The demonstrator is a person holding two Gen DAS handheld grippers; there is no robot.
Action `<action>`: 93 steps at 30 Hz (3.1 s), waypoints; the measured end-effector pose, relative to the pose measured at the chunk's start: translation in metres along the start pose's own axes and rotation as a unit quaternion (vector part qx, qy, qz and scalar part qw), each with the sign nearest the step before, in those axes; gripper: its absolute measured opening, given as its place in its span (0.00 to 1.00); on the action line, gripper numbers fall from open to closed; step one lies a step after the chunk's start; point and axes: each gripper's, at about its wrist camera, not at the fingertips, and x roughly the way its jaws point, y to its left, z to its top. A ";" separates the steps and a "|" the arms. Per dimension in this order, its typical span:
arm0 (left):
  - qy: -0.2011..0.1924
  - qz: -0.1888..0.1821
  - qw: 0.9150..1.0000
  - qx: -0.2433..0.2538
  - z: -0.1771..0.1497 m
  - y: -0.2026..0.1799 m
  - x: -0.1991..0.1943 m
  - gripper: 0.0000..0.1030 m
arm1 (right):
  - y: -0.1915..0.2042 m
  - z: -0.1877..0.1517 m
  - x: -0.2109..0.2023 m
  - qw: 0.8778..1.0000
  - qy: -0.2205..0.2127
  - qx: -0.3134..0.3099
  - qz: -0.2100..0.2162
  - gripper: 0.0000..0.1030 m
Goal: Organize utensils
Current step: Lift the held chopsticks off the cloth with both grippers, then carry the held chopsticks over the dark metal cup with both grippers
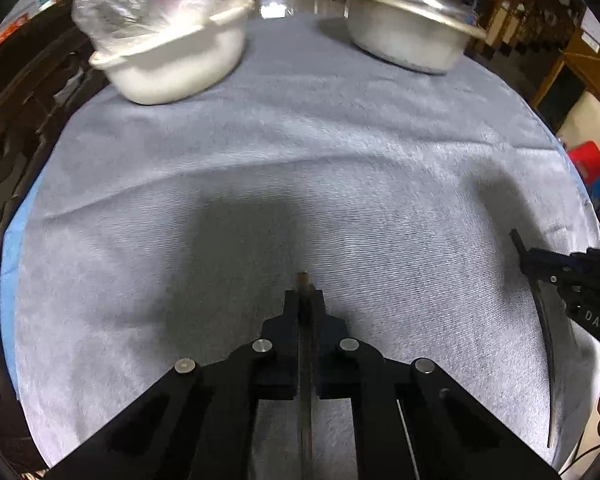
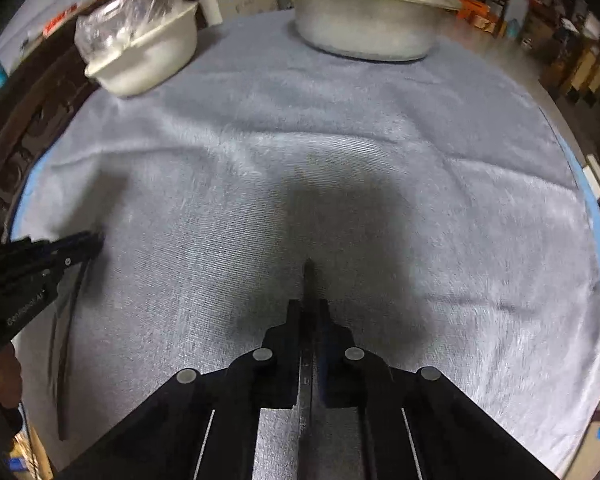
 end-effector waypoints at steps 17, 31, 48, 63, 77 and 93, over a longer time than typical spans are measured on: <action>-0.148 0.073 0.985 -0.041 -0.041 0.021 -0.108 0.05 | -0.041 -0.059 -0.107 0.985 -0.145 0.089 0.020 0.06; -0.239 0.082 0.965 -0.064 -0.097 0.025 -0.199 0.05 | -0.032 -0.119 -0.180 0.968 -0.220 0.119 0.017 0.06; -0.290 0.052 0.953 -0.076 -0.128 0.015 -0.259 0.05 | -0.003 -0.153 -0.244 0.951 -0.287 0.115 0.024 0.06; -0.323 0.042 0.942 -0.085 -0.152 -0.003 -0.300 0.05 | 0.005 -0.184 -0.287 0.934 -0.335 0.118 0.028 0.06; -0.344 0.037 0.934 -0.085 -0.180 -0.013 -0.334 0.05 | 0.018 -0.220 -0.342 0.920 -0.374 0.112 0.023 0.06; -0.358 0.012 0.930 -0.087 -0.196 -0.018 -0.354 0.05 | 0.055 -0.252 -0.372 0.912 -0.397 0.091 0.049 0.06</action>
